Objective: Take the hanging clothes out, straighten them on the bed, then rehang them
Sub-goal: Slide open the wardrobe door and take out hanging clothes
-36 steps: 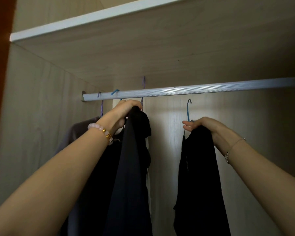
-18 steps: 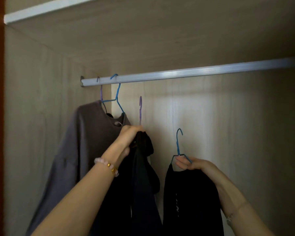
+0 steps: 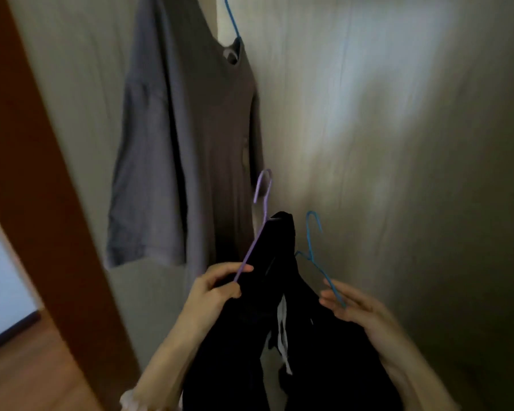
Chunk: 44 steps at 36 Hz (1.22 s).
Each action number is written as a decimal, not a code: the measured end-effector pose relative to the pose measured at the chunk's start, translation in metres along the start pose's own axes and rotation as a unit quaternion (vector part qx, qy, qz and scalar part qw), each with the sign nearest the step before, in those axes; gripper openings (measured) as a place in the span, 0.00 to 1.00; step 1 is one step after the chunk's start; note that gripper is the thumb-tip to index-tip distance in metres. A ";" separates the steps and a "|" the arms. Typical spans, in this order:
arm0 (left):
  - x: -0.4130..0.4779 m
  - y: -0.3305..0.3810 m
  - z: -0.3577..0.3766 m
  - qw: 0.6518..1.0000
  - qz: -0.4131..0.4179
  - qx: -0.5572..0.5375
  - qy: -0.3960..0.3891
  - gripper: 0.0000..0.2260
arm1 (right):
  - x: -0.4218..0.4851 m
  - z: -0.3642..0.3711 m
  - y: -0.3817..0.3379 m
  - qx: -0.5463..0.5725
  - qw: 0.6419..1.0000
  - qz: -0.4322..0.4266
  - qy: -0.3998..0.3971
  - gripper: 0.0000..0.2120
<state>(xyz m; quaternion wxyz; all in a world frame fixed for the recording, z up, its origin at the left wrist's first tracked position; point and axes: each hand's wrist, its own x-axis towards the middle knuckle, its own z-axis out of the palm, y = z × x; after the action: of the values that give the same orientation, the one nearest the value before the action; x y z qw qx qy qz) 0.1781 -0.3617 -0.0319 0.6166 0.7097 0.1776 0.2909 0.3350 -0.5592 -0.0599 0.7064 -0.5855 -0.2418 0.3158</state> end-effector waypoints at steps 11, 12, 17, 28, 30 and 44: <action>-0.172 -0.062 -0.001 0.971 -0.157 -0.090 0.154 0.10 | -0.070 0.001 0.070 -0.180 0.968 0.089 -0.152 0.27; -0.187 -0.062 -0.002 0.966 -0.161 -0.093 0.180 0.10 | -0.074 0.007 0.072 -0.185 0.962 0.095 -0.177 0.27; -0.252 -0.050 -0.020 0.929 -0.182 -0.072 0.314 0.10 | -0.087 0.049 0.078 -0.208 0.931 0.111 -0.278 0.26; -0.344 -0.020 -0.077 0.857 -0.158 -0.086 0.483 0.11 | -0.086 0.169 0.091 -0.195 0.886 0.056 -0.417 0.24; -0.357 -0.018 -0.092 0.840 -0.144 -0.095 0.515 0.09 | -0.086 0.199 0.098 -0.193 0.876 0.045 -0.439 0.23; -0.395 -0.006 -0.226 0.755 -0.118 -0.097 0.638 0.07 | -0.063 0.426 0.128 -0.192 0.799 -0.046 -0.567 0.17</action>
<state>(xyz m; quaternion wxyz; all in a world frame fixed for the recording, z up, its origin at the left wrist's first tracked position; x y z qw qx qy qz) -0.2677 -0.4273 -0.0986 0.4548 0.2694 0.5831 0.6169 -0.0321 -0.3027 -0.0991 0.3295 -0.4136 -0.6818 0.5055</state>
